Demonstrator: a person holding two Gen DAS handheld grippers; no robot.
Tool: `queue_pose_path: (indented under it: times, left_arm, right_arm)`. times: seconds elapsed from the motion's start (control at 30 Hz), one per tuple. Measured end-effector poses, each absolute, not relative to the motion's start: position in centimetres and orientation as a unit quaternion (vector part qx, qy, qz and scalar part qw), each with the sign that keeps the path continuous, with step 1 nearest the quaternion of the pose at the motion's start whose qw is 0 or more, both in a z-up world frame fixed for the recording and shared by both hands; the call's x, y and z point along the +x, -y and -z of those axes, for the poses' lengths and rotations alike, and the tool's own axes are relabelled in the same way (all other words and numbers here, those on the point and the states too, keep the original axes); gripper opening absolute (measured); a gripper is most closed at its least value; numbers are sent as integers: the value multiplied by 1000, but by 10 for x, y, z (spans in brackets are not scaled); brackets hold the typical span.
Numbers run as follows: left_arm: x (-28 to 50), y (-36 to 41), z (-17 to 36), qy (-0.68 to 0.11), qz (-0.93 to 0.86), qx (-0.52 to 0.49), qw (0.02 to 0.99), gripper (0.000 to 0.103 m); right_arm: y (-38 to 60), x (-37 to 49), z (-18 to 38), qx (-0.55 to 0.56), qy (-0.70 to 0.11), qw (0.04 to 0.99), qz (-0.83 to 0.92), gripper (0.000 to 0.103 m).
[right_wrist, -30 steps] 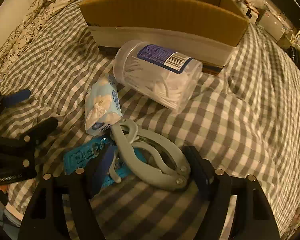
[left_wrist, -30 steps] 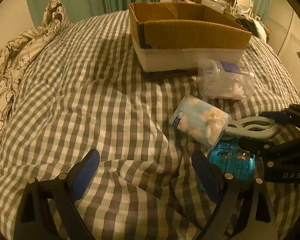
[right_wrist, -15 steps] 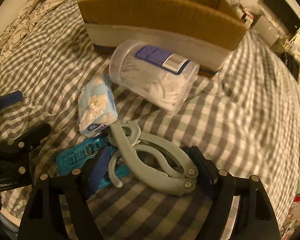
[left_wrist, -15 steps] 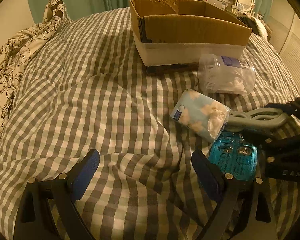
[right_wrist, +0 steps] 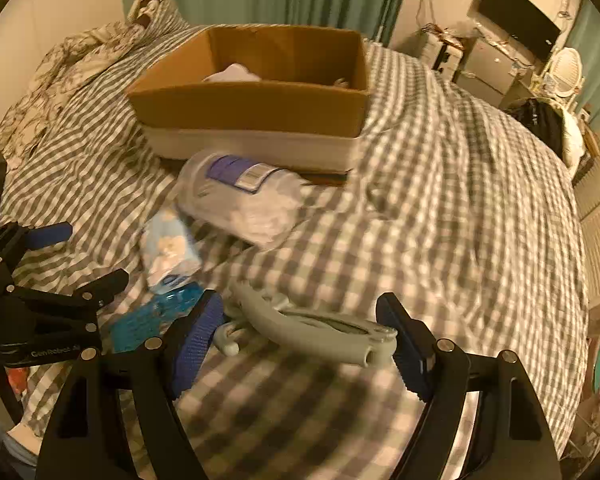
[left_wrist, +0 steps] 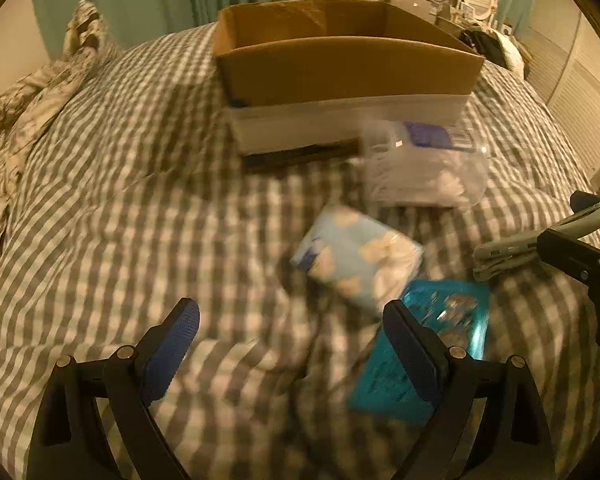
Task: Organize objects
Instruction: 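Grasp the floral tissue pack with the left tool while the right tool grasps grey clips, drop both into box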
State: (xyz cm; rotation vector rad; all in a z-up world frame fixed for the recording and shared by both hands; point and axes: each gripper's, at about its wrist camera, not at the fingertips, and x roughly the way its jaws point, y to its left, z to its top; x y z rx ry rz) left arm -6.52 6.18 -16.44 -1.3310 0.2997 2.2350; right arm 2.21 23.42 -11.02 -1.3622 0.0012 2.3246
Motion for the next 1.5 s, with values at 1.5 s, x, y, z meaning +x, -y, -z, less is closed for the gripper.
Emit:
queue_pose_path:
  times: [1.5]
  left_arm:
    - [-119,-79,40,-67,-876,-384,284,86]
  right_arm:
    - [-215,-30,-51,-361,72,196,-909,78]
